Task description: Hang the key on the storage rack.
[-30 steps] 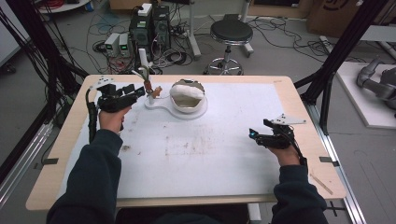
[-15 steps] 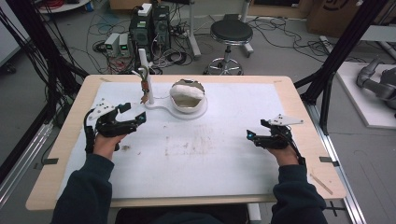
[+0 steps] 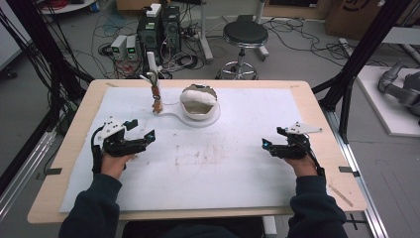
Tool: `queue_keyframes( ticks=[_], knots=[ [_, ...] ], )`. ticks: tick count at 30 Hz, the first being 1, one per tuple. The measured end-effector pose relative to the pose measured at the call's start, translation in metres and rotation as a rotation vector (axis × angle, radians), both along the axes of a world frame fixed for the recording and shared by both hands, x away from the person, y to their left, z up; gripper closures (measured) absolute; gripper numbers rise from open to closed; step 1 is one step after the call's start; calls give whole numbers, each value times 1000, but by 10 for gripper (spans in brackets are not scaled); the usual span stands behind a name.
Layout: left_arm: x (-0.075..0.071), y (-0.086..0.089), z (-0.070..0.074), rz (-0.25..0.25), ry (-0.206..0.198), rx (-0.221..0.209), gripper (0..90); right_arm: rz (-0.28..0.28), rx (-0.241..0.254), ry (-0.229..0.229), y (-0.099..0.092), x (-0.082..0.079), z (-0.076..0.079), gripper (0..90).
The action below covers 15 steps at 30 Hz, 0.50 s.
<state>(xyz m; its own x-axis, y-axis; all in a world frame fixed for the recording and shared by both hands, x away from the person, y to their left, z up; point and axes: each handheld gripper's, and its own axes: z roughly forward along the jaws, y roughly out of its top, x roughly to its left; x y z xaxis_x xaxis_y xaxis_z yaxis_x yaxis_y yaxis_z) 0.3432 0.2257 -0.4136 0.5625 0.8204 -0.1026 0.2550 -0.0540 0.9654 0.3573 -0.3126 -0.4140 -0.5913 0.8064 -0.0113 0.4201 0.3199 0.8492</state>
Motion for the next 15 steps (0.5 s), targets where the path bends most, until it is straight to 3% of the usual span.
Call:
queue_keyframes(
  ticks=[15],
  knots=[
    [0,2,-1,-3,9,-5,174,-7,5,-16,-2,-5,2,215]
  ],
)
